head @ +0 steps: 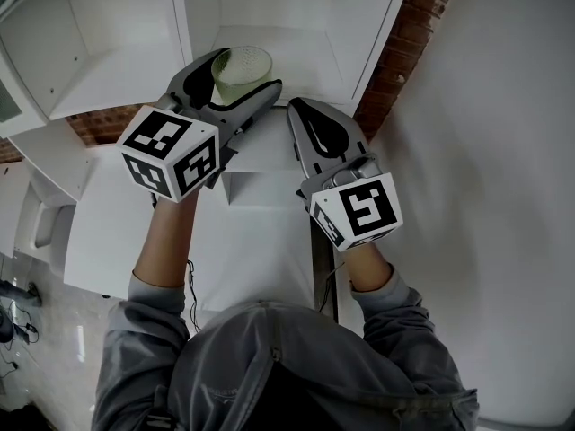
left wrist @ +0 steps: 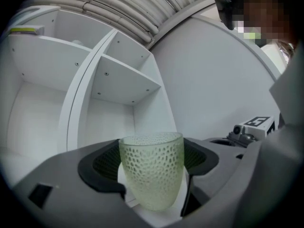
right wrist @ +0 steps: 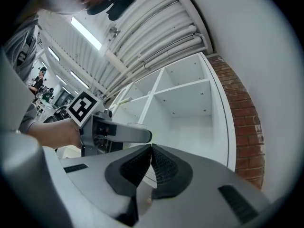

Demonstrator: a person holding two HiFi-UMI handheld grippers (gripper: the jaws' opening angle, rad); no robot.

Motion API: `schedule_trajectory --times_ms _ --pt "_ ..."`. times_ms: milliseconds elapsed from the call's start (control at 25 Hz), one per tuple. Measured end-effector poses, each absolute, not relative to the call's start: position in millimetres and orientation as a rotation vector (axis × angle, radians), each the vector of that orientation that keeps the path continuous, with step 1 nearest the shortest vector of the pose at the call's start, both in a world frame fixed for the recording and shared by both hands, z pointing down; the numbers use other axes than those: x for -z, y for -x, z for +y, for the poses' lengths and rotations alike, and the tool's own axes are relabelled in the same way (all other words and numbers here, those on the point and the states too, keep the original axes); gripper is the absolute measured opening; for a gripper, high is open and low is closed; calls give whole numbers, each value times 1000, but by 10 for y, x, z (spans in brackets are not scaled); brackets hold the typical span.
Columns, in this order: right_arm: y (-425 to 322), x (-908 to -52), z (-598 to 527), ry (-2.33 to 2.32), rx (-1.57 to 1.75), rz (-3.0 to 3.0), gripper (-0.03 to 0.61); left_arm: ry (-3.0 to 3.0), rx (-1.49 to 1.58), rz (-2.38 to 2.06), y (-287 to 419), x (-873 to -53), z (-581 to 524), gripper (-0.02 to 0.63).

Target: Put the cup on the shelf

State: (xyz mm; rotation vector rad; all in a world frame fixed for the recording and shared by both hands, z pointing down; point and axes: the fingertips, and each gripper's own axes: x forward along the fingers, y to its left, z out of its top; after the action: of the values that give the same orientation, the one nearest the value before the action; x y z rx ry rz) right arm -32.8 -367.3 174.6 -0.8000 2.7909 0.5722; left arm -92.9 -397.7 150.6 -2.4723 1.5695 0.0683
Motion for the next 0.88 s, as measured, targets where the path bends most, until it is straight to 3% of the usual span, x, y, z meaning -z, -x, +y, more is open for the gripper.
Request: schedule_trajectory --times_ms 880 --pt "469 -1780 -4118 780 -518 2827 28 2393 -14 1757 1088 -1372 -4673 385"
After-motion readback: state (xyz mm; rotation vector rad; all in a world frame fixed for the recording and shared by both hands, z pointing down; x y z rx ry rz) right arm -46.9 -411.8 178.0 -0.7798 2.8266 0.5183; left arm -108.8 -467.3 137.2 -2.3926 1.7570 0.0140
